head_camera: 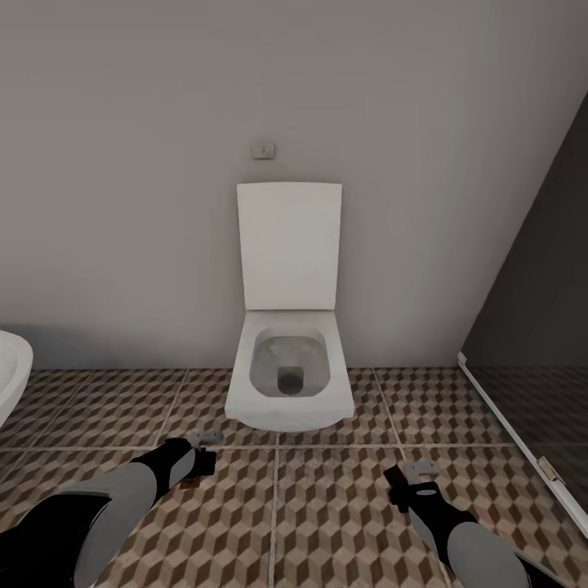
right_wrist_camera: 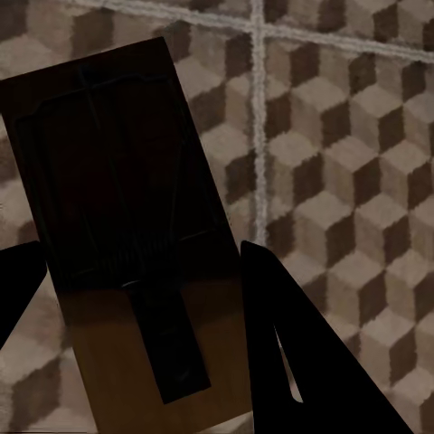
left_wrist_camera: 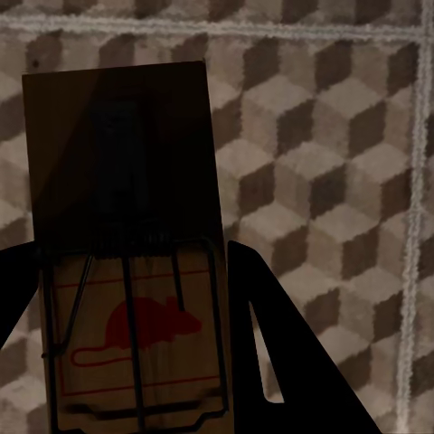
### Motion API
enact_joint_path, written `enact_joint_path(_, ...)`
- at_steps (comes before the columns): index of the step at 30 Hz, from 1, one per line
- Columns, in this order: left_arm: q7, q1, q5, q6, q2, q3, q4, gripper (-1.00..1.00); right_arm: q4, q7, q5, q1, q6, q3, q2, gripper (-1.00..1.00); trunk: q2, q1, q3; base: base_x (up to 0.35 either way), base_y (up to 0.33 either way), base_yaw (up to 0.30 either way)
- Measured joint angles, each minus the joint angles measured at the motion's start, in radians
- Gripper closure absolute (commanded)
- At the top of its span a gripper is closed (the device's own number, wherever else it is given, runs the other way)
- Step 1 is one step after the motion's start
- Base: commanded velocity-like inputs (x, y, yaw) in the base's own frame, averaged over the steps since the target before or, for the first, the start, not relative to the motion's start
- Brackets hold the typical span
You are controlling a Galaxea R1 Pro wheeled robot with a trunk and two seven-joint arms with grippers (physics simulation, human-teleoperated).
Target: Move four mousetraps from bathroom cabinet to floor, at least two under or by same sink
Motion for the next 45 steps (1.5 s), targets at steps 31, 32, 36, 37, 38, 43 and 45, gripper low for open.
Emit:
enact_joint_path(31,0.0,0.0,0.0,-0.002,0.0,0.0,0.0,1.0,-0.006,0.012,-0.003,0.0,0.0,-0.002,0.0,1.0,0.0,0.0,-0.05,0.0,0.0,0.0)
enact_joint_path(32,0.0,0.0,0.0,-0.002,0.0,0.0,0.0,1.0,-0.006,0.012,-0.003,0.0,0.0,-0.002,0.0,1.0,0.0,0.0,-0.052,0.0,0.0,0.0)
enact_joint_path(36,0.0,0.0,0.0,-0.002,0.0,0.0,0.0,1.0,-0.006,0.012,-0.003,0.0,0.0,-0.002,0.0,1.0,0.0,0.0,-0.059,0.0,0.0,0.0)
enact_joint_path(37,0.0,0.0,0.0,-0.002,0.0,0.0,0.0,1.0,-0.006,0.012,-0.003,0.0,0.0,-0.002,0.0,1.0,0.0,0.0,-0.06,0.0,0.0,0.0)
enact_joint_path(38,0.0,0.0,0.0,-0.002,0.0,0.0,0.0,1.0,-0.006,0.012,-0.003,0.0,0.0,-0.002,0.0,1.0,0.0,0.0,-0.062,0.0,0.0,0.0)
enact_joint_path(43,0.0,0.0,0.0,-0.002,0.0,0.0,0.0,1.0,-0.006,0.012,-0.003,0.0,0.0,-0.002,0.0,1.0,0.0,0.0,-0.07,0.0,0.0,0.0)
enact_joint_path(45,0.0,0.0,0.0,-0.002,0.0,0.0,0.0,1.0,-0.006,0.012,-0.003,0.0,0.0,-0.002,0.0,1.0,0.0,0.0,-0.073,0.0,0.0,0.0)
